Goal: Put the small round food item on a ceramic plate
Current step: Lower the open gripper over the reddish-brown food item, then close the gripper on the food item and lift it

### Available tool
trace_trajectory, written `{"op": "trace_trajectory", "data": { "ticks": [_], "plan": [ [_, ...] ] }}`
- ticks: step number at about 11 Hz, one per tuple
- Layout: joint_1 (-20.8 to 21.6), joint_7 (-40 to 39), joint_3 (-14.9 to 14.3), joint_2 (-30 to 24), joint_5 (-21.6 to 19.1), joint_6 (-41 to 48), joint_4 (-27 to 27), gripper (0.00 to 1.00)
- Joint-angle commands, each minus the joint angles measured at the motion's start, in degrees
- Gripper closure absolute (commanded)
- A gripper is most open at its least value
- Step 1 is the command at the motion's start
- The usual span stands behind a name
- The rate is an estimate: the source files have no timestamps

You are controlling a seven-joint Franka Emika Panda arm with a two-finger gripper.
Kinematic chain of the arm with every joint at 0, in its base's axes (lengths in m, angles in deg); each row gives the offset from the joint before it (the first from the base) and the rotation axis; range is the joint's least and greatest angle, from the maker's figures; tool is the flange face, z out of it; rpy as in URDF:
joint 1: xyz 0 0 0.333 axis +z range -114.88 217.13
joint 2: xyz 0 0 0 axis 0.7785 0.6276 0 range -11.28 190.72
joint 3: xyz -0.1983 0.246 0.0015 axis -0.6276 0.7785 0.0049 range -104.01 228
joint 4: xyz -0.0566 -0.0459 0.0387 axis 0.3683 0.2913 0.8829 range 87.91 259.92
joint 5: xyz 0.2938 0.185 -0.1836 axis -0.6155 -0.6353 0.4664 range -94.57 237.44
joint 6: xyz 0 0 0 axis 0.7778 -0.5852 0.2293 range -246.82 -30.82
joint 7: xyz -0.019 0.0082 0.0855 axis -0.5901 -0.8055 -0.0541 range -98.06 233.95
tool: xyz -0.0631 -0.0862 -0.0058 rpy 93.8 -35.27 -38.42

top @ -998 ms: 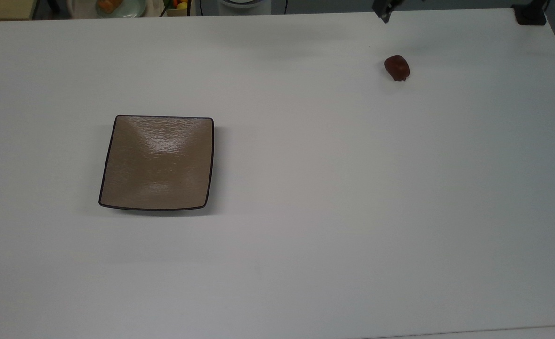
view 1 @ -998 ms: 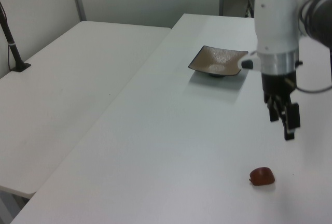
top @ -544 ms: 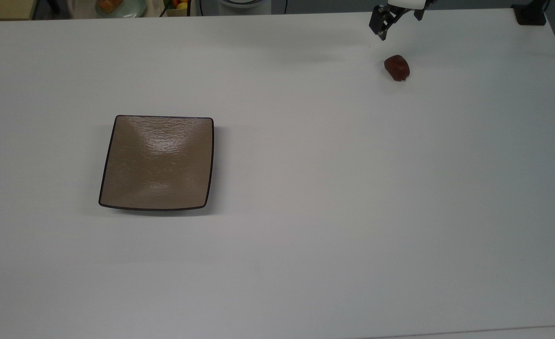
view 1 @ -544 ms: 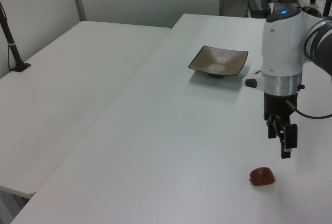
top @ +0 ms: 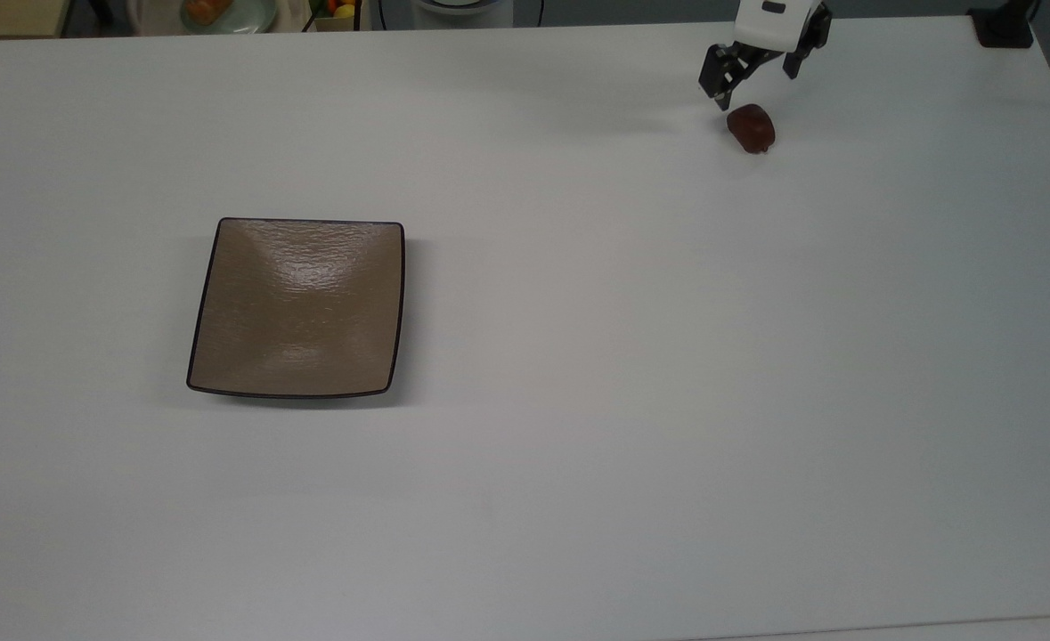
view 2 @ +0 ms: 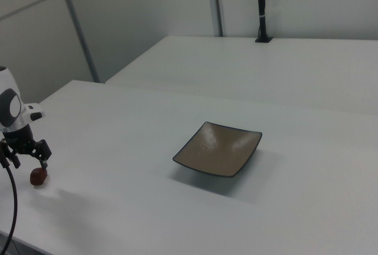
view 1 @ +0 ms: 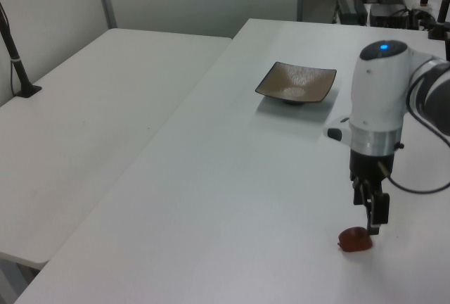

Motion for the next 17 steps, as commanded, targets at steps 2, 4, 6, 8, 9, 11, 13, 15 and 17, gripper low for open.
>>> {"op": "trace_trajectory", "data": {
  "ticks": [2, 4, 6, 8, 9, 11, 13, 15, 17],
  "plan": [
    [1.0, 7.4, 0.0, 4.5, 7.3, -4.2, -0.2, 0.0],
    [1.0, 7.5, 0.0, 6.0, 9.4, -5.9, -0.2, 0.0],
    [1.0, 7.5, 0.0, 6.9, 10.8, -6.2, -0.2, 0.02],
    [1.1, 7.5, 0.0, 7.7, 11.9, -6.2, -0.3, 0.18],
    [1.1, 7.5, 0.0, 7.8, 12.0, -6.2, -0.3, 0.27],
    [1.1, 7.5, 0.0, 8.0, 12.0, -6.2, -0.3, 0.56],
    [1.1, 7.5, 0.0, 8.0, 12.0, -6.0, -0.4, 0.74],
    [0.8, 7.8, 0.1, 7.6, 11.9, -5.1, -1.4, 0.88],
    [0.2, 8.4, 0.0, 5.0, 11.7, -0.6, -3.4, 0.88]
  ]
}}
